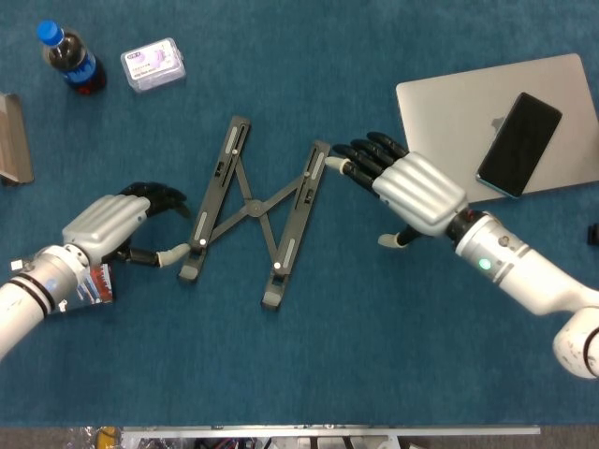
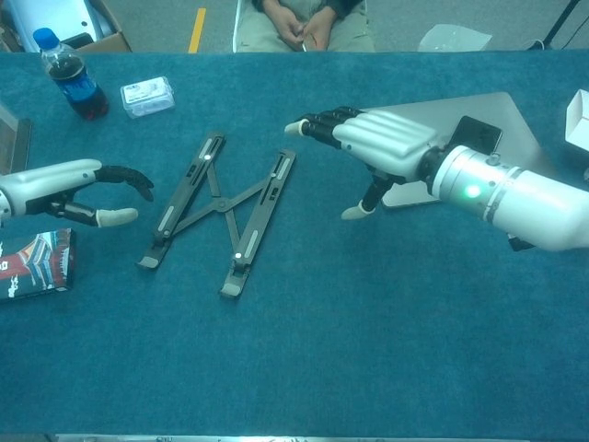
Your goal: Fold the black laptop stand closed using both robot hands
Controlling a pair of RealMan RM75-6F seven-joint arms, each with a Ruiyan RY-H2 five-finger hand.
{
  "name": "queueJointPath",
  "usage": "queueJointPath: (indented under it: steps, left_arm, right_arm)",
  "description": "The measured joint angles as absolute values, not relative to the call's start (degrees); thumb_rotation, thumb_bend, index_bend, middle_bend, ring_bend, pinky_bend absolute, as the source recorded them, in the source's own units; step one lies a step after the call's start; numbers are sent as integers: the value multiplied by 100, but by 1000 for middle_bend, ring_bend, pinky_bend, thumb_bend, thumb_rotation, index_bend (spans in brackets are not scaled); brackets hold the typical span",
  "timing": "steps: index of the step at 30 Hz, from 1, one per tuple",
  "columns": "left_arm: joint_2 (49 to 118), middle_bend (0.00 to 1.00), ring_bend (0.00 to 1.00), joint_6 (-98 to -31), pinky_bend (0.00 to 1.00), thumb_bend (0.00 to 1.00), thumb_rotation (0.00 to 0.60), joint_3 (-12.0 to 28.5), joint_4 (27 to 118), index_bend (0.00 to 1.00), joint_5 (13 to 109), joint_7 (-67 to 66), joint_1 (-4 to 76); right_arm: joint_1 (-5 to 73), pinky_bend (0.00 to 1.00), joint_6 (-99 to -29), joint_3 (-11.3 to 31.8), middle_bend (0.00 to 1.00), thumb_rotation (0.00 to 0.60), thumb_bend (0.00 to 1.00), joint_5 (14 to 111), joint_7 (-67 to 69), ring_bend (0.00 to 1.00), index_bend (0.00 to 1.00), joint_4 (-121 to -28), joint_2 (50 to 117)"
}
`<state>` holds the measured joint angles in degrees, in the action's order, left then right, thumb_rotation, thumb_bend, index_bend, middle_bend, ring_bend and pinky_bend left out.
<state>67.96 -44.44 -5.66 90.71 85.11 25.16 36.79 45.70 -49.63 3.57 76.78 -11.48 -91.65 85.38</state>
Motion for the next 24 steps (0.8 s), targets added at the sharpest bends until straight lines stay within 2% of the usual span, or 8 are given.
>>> queueJointPath:
  steps: [5,10,24]
  left_arm:
    - [6940,28,0,-4371,23,280,177,-530,9052,254,8309,1971,3676]
    - [7115,19,0,-4461,18,280,157,-489,8981,253,8163,1334,3623]
    - [7591,18,0,-4646,18,281,144,-340,8775,254,7720,343,3480]
  right_arm:
    - [4619,30,-4903,382,19,600,31,7620,-1325,0,0,-9006,8735]
    - [4671,28,-4873,389,18,600,31,7610,-1514,0,0,-8775,8981]
    - [4786,28,-4955,431,5,600,32,7890,-1531,0,0,-7876,9726]
